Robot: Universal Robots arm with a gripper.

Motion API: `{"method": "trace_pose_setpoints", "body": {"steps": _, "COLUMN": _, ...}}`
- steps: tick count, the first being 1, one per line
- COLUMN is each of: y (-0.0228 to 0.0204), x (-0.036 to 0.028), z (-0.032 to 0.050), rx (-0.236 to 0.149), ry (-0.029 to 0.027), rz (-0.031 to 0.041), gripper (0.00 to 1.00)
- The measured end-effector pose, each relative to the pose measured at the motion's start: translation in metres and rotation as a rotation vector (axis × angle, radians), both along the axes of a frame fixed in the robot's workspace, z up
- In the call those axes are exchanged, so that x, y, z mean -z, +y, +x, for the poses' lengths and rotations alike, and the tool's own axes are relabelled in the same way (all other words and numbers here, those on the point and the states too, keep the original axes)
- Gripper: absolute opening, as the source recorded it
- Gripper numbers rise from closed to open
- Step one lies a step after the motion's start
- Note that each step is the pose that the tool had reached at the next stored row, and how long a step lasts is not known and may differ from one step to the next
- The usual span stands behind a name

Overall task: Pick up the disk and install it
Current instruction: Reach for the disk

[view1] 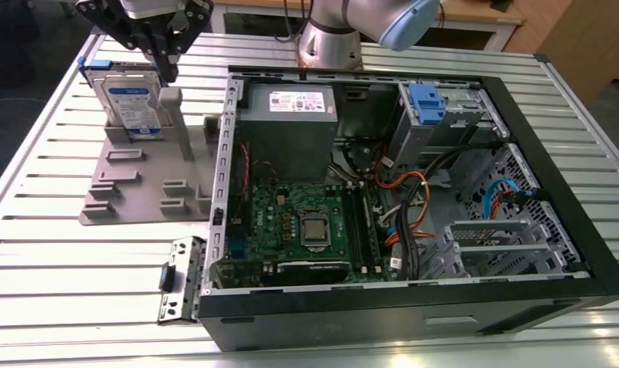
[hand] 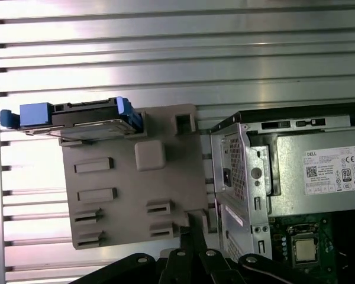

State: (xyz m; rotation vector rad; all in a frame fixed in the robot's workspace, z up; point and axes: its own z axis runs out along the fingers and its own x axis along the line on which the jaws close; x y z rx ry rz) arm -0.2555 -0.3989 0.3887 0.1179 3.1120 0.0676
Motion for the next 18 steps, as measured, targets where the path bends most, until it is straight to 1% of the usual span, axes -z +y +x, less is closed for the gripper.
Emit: {"method": "trace_pose_setpoints", "body": {"steps": 18, "y": 0.0, "x": 0.0013, "z": -0.024, "rx": 0.0, "ry": 0.0, "rz": 0.0, "gripper": 0.1}}
